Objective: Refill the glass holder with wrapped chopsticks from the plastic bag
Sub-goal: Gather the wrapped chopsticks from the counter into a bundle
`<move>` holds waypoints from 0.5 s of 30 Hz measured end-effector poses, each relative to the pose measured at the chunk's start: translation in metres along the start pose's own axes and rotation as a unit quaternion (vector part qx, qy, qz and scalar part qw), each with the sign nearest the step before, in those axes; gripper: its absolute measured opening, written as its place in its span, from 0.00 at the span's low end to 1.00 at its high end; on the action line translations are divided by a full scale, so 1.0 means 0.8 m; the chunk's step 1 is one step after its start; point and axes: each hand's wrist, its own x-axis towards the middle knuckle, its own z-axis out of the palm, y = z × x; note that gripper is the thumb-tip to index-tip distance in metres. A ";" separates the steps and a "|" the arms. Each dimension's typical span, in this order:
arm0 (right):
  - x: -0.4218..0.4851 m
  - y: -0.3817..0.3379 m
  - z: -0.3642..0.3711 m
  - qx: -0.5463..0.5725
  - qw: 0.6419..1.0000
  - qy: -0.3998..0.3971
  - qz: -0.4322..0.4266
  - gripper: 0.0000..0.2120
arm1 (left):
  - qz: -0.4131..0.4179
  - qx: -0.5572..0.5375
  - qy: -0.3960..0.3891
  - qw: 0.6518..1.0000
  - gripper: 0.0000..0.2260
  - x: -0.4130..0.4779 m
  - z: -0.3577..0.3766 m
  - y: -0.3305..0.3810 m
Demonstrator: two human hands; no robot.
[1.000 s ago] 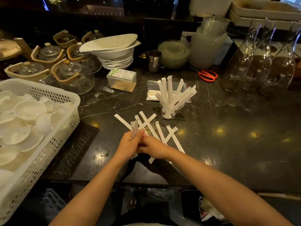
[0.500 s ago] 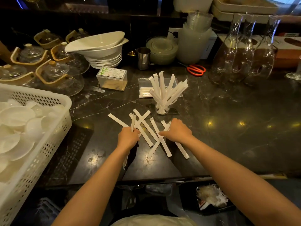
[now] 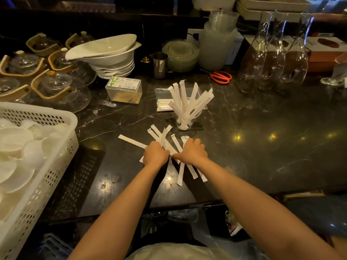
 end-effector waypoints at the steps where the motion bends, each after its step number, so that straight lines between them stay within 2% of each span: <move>1: 0.000 -0.003 0.001 -0.005 1.000 0.000 -0.008 0.39 | -0.002 -0.004 -0.005 1.000 0.11 0.000 -0.001 0.002; 7: -0.003 -0.018 0.006 -0.030 0.998 0.003 -0.054 0.32 | -0.002 -0.022 -0.042 0.999 0.11 0.004 -0.003 0.001; 12: -0.005 -0.031 0.011 -0.074 0.994 0.015 -0.079 0.18 | 0.032 -0.021 -0.075 0.996 0.10 0.001 -0.004 0.003; 15: -0.007 -0.032 0.014 -0.098 0.990 0.031 -0.093 0.15 | 0.043 -0.009 -0.083 0.996 0.09 0.002 -0.002 0.004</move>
